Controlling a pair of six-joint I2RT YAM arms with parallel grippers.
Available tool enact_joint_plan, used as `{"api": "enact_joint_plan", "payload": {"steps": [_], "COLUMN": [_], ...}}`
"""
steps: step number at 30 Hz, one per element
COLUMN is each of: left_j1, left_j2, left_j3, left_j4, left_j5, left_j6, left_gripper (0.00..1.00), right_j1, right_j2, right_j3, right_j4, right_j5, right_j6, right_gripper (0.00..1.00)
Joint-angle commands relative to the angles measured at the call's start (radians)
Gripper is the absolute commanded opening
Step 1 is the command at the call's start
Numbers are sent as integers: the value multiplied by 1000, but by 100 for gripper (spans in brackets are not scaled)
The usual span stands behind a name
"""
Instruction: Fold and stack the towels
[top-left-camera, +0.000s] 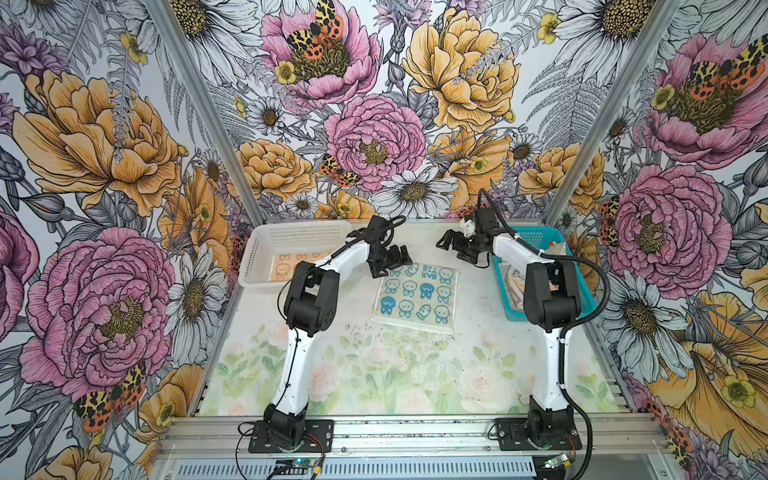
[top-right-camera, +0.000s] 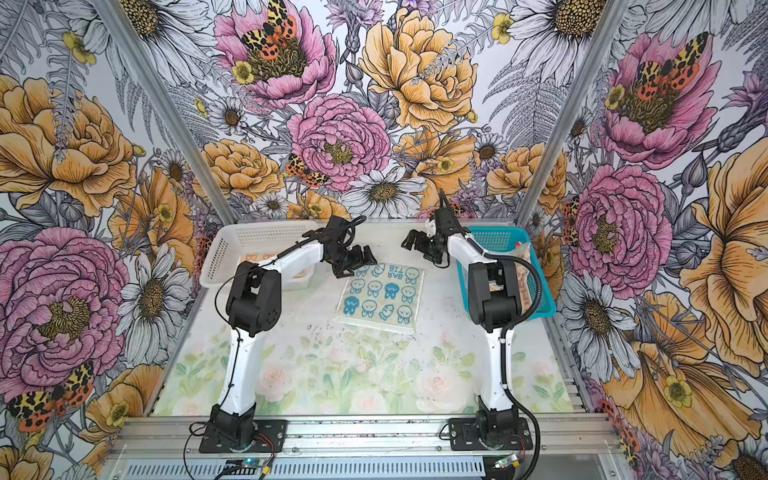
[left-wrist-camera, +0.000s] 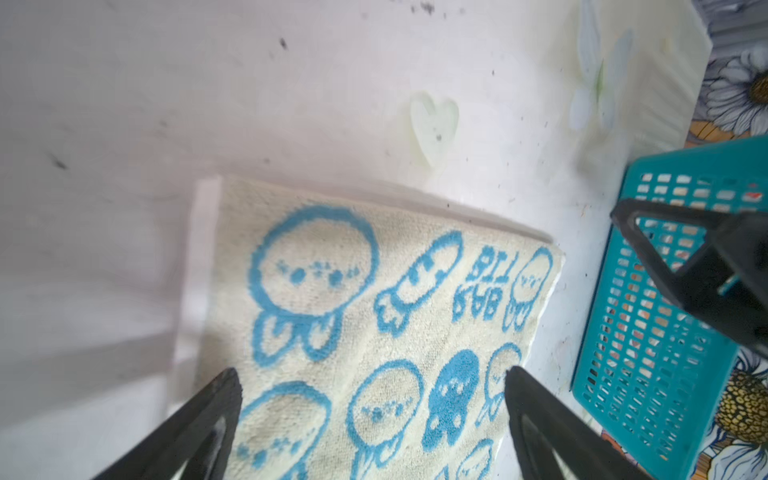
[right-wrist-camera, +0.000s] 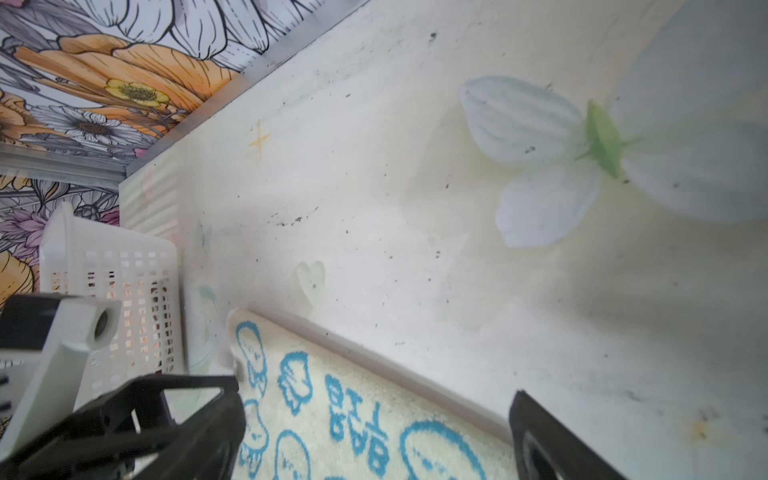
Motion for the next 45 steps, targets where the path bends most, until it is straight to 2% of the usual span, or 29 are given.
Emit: {"api": "enact_joint_plan", "payload": {"steps": [1, 7, 17, 26, 36, 40, 45], "left_j1": [23, 20, 16, -3, -22, -41, -66], "left_j2": [-43, -47, -58, -25, 53, 72, 96], "left_j3": [40, 47, 47, 119, 231, 247, 235], "left_j4": [-9, -9, -16, -31, -30, -30, -30], "left_j5": [8, 6, -6, 5, 43, 54, 53], "left_j6": [6, 15, 27, 21, -31, -40, -36], "left_gripper": [99, 99, 99, 99, 99, 99, 99], "right_j1": [51, 87, 58, 21, 2, 6, 4], "right_j2": [-78, -78, -50, 99, 223, 183, 61], "right_j3": [-69, -164, -231, -65, 152, 172, 146], "right_j4": [-7, -9, -16, -126, -207, -205, -205], "right_j5": [-26, -54, -17, 43, 22, 4, 8], "right_j6": [-9, -15, -42, -130, -170, -173, -175], "right_gripper": [99, 99, 99, 99, 99, 99, 99]}}
